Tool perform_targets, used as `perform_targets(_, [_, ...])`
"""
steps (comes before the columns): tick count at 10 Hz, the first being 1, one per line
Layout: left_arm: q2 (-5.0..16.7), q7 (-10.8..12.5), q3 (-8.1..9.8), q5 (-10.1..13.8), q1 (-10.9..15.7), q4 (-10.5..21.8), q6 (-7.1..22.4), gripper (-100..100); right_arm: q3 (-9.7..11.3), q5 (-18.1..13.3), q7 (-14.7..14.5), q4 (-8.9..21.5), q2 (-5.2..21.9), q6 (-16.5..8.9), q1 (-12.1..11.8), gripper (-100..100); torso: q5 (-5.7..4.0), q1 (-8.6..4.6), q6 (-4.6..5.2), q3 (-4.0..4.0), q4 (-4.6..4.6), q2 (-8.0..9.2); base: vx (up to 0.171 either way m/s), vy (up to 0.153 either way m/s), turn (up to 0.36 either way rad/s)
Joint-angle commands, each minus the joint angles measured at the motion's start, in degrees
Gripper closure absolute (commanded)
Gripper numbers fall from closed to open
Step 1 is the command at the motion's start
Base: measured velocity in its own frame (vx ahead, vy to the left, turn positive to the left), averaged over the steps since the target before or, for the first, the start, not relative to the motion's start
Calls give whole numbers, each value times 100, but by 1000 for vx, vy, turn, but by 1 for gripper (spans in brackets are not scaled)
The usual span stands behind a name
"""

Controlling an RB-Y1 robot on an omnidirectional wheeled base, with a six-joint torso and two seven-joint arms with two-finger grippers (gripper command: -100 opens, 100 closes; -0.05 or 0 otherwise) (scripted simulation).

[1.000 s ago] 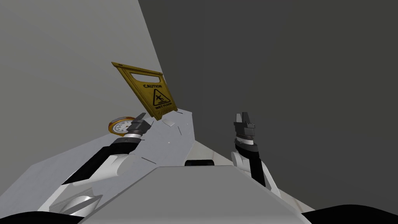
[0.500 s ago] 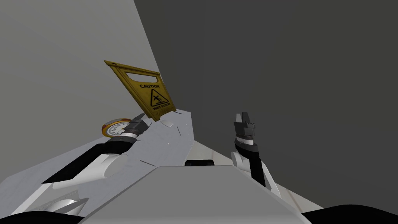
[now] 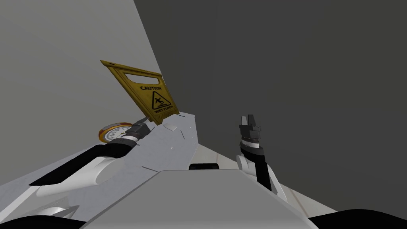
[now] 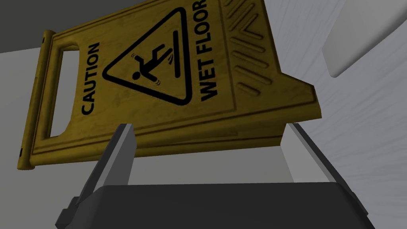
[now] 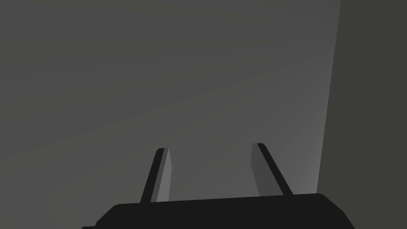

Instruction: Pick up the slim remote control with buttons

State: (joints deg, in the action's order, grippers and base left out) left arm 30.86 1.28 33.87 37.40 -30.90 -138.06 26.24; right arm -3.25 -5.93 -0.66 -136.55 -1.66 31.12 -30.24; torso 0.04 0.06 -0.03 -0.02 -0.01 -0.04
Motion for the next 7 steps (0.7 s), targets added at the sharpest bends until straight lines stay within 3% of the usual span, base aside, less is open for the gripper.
perform_targets(1, [268, 31, 247, 286, -36, 0, 286, -100, 0, 0, 0, 0, 0, 0, 0, 0, 0, 0, 0, 0, 0, 0, 4, 18, -163])
perform_targets(3, [268, 31, 247, 329, -36, 0, 575, -100, 0, 0, 0, 0, 0, 0, 0, 0, 0, 3, 0, -1, 0, -2, 4, 20, -21])
perform_targets(4, [512, 50, 459, 607, -93, 3, 754, -100, 0, 0, 0, 0, 0, 0, 0, 0, 0, 0, -1, -1, 0, -2, 8, 19, -123])
perform_targets(6, [512, 50, 459, 637, -93, 3, 1027, -100, 0, 0, 0, 0, 0, 0, 0, 0, 0, 3, 1, -2, -1, -3, 5, 20, -46])
perform_targets(7, [759, 69, 662, 923, -153, 15, 1194, -100, 0, 0, 0, 0, 0, 0, 0, 0, 0, 0, -1, -1, 0, -2, 8, 18, -137])
